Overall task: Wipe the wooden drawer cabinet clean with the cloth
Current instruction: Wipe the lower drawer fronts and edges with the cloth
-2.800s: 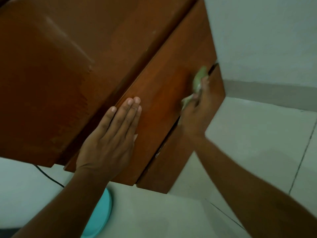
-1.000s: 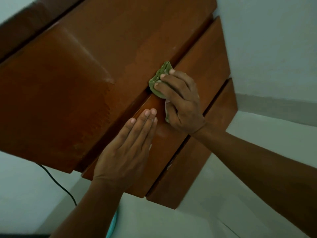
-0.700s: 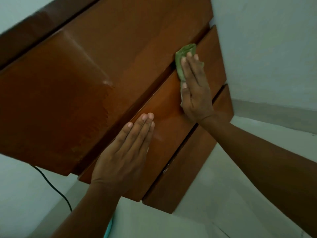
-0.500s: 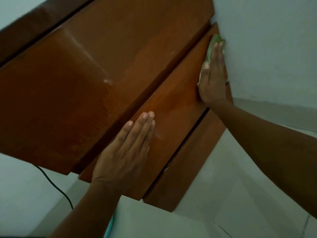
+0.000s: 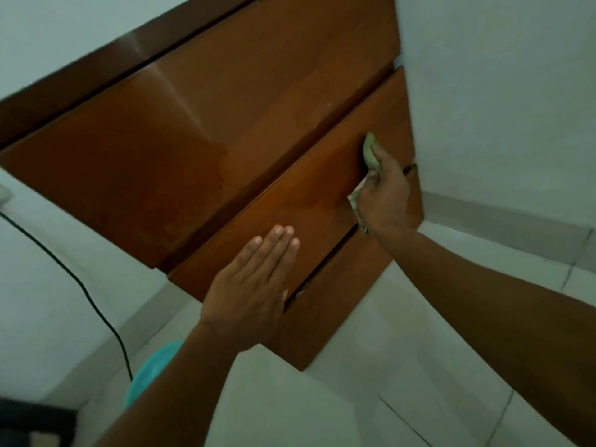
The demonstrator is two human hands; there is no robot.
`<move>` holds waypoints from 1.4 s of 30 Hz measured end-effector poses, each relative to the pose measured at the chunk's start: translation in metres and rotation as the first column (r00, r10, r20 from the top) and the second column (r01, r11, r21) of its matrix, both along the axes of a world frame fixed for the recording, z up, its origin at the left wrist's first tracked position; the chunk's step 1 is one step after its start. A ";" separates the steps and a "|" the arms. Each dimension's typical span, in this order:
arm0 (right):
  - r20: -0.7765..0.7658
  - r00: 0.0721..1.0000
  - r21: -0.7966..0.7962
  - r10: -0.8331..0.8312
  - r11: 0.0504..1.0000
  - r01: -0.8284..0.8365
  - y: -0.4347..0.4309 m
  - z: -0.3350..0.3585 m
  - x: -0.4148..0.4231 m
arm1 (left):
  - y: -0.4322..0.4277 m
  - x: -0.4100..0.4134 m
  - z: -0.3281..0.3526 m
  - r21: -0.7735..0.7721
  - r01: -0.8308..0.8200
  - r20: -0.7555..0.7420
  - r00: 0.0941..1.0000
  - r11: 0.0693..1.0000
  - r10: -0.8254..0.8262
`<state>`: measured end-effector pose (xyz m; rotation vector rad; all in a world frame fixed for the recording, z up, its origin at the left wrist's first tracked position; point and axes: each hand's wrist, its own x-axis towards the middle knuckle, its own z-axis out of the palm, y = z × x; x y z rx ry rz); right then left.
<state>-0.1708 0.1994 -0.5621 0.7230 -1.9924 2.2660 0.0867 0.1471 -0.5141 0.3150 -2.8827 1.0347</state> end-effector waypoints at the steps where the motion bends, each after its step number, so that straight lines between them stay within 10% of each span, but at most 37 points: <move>1: -0.076 0.997 0.001 0.019 1.000 -0.019 0.005 0.002 0.014 | 0.005 0.010 -0.010 0.043 -0.026 0.011 1.000 0.999 0.025; 16: -0.539 0.710 0.470 0.453 0.861 -0.193 0.026 -0.018 0.074 | 0.062 0.047 -0.117 0.486 -0.318 -0.062 0.917 0.814 0.395; 42: -0.510 0.759 0.451 0.404 0.877 -0.164 0.016 -0.041 0.075 | 0.079 0.022 -0.128 0.585 -0.460 -0.260 0.674 0.668 0.692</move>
